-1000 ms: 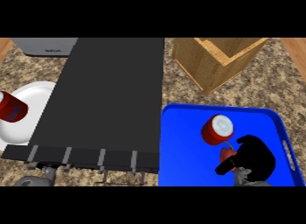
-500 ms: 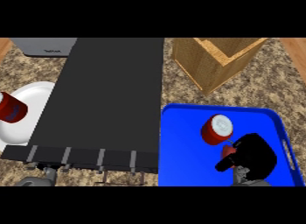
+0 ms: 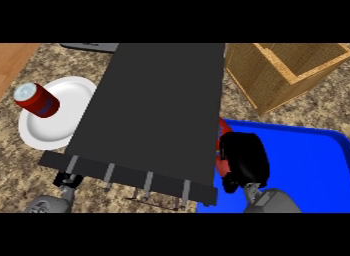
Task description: Pick the bell pepper from the tray and place it in the tiered shelf
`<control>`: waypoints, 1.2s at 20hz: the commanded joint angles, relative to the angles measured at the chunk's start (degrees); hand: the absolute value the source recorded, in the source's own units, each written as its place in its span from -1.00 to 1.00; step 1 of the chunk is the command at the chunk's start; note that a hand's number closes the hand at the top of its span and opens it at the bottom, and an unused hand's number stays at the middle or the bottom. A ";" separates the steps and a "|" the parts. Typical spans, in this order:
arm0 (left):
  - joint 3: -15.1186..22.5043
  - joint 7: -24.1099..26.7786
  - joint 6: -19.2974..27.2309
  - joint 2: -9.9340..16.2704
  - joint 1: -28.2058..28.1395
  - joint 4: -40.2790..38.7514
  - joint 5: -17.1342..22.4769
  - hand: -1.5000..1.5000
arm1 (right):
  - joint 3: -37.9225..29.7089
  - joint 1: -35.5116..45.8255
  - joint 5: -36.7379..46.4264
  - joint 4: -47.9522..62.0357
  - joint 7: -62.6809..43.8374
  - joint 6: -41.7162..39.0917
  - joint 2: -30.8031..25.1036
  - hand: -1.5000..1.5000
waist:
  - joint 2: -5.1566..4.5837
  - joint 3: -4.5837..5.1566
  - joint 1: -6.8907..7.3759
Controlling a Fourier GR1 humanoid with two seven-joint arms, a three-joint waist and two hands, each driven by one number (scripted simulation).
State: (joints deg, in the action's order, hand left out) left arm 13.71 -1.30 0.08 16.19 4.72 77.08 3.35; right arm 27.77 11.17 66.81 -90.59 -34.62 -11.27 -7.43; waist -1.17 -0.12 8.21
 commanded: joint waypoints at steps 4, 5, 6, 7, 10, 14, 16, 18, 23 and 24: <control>0.58 -1.54 0.10 -0.97 1.68 -0.14 -0.15 0.00 | 4.90 9.52 -12.95 -6.32 32.02 -7.28 -9.97 1.00 | 0.30 -0.20 -2.11; -0.32 -0.94 -0.54 0.07 0.90 -0.44 0.44 0.00 | 2.17 12.06 -14.89 -7.18 35.50 -7.76 -12.20 1.00 | 0.35 -0.12 -2.33; -0.64 -0.87 0.52 0.01 1.38 -1.00 -0.29 0.00 | 0.38 13.41 -17.36 -8.39 39.43 -8.46 -14.10 1.00 | 0.41 -0.10 -3.66; -0.40 -0.90 0.73 -0.36 -0.34 -0.68 -0.01 0.00 | -3.06 15.99 -20.71 -9.43 42.18 -8.90 -14.39 1.00 | 0.59 -0.10 -3.50; -1.54 -0.66 0.63 0.63 0.59 -0.92 -0.01 0.00 | -12.68 19.47 -33.19 -6.59 50.55 -12.67 -15.41 1.00 | 0.18 -0.08 -4.95; -2.42 -1.58 0.96 0.62 0.78 -0.59 0.41 0.00 | -23.96 28.10 -46.05 1.36 55.42 -21.12 -17.29 1.00 | 0.59 0.08 -5.79; -2.06 -0.66 0.51 0.60 0.02 -1.64 0.01 0.00 | -27.94 34.82 -50.05 7.10 56.22 -25.79 -19.22 1.00 | 0.57 0.15 -5.83; -1.84 -0.59 1.31 0.20 -1.97 -0.14 -0.67 0.00 | -26.82 41.94 -49.52 12.34 52.87 -27.56 -16.78 1.00 | 0.96 0.16 -6.27; -2.40 -0.51 0.01 0.85 -3.04 1.59 -0.55 0.00 | -25.43 54.47 -43.63 27.10 51.48 -21.38 -11.04 1.00 | 0.80 0.17 -5.80; -2.90 -3.72 1.07 0.54 -2.14 3.02 -0.39 0.00 | -24.85 55.61 -43.19 27.54 49.78 -19.52 -8.10 1.00 | 0.90 0.16 -6.04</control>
State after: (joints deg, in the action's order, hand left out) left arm 11.70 -3.07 1.43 15.98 3.29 77.71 2.57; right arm 2.54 58.70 21.94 -70.78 17.09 -33.45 -20.18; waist -0.34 0.02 2.17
